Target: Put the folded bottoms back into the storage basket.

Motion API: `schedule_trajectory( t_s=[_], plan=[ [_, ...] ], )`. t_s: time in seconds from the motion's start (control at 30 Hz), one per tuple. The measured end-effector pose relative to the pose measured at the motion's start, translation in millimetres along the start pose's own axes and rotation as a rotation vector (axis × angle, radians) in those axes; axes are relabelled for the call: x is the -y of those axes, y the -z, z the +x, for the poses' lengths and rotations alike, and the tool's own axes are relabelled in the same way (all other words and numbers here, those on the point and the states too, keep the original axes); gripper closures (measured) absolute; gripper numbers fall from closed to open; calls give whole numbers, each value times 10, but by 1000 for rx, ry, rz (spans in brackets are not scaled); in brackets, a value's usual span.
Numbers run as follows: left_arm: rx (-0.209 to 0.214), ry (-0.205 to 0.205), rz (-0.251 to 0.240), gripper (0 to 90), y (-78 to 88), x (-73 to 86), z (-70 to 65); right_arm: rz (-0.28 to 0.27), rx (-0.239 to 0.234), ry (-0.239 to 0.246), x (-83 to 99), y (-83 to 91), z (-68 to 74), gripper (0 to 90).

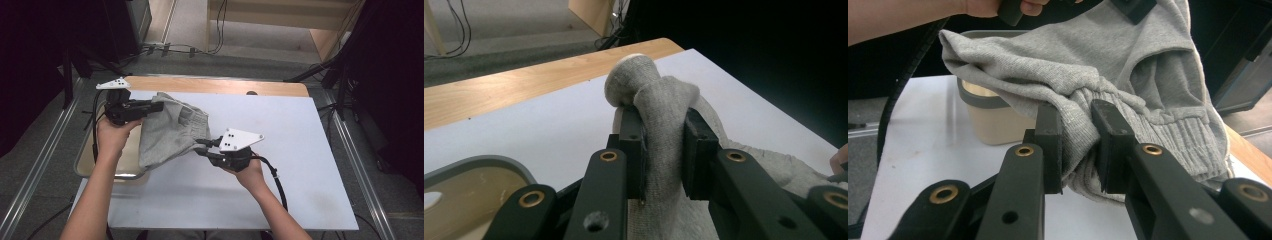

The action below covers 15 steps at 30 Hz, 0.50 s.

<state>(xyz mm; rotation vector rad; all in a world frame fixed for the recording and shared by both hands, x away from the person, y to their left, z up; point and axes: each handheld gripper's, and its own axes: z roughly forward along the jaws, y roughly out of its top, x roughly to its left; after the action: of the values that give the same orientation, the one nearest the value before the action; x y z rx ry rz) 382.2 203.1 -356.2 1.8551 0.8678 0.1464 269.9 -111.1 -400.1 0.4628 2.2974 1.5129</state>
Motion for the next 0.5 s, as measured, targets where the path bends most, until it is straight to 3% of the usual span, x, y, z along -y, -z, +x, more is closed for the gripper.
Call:
schedule_trajectory(
  t_s=[0.5],
  plan=[
    [-11, 12, -7, 752, 186, 46, 148, 3, -27, 9, -102, -196, 55, 731]
  ],
)
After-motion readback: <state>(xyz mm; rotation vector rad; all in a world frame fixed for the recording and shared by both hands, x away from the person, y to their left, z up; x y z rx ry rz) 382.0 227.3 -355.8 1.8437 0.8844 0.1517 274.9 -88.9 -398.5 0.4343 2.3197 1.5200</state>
